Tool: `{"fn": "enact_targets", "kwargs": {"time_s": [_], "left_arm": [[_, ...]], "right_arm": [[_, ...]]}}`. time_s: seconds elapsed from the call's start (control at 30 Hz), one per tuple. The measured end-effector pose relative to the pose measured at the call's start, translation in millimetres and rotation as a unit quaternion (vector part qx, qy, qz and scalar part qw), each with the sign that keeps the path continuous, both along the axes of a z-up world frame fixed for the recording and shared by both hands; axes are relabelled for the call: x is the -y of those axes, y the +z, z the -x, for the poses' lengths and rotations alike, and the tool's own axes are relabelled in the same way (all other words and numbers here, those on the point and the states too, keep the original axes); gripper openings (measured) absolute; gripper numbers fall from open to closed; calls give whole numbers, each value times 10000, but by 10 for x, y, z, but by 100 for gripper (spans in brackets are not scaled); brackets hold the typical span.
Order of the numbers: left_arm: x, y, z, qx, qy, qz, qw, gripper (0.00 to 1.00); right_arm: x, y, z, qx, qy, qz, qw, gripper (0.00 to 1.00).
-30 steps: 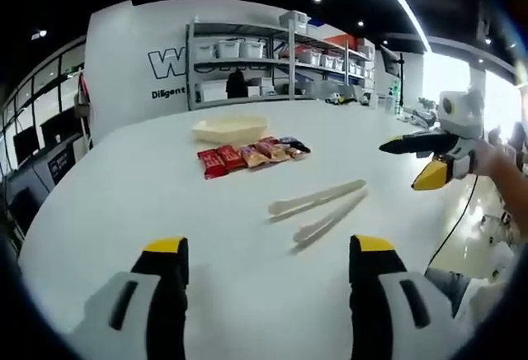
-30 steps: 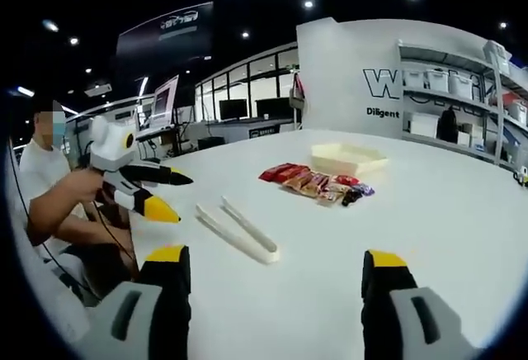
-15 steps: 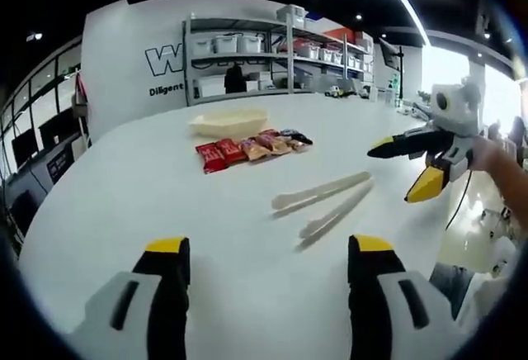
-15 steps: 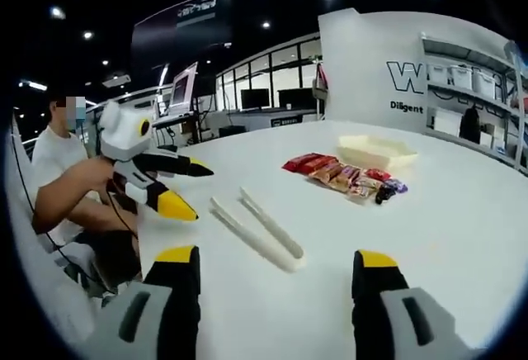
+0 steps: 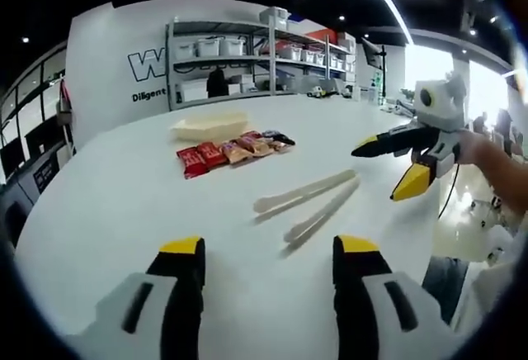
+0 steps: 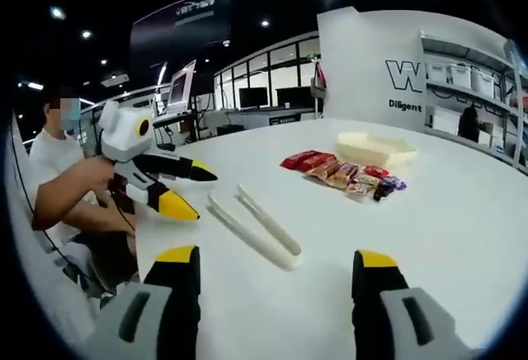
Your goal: Place the target food into the container with the food tongs after gripping and lifting it, then release it inside without dropping or visibly crushing the food.
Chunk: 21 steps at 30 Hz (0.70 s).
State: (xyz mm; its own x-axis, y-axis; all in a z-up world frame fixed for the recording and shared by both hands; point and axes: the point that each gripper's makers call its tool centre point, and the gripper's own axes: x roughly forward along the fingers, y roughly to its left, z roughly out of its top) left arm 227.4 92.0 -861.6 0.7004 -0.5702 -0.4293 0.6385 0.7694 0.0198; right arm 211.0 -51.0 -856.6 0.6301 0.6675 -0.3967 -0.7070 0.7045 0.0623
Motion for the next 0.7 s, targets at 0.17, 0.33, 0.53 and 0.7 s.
{"fn": "enact_targets", "kwargs": {"time_s": [0.17,0.33,0.53,0.7], "left_arm": [[111,14,57,83,-389,-23,9992,41],[171,-7,70,91,-563,-48,9984,33],[213,17,57,152,-680,-8,9976,25],[259,1,48,153,-863,-39,9961,17]], "right_arm": [[21,6,1,3,-39,22,10000,72],[17,13,12,5,-37,44,10000,72],[14,12,17,8,-38,59,10000,72],[20,8,13,2,-54,75,10000,71]]}}
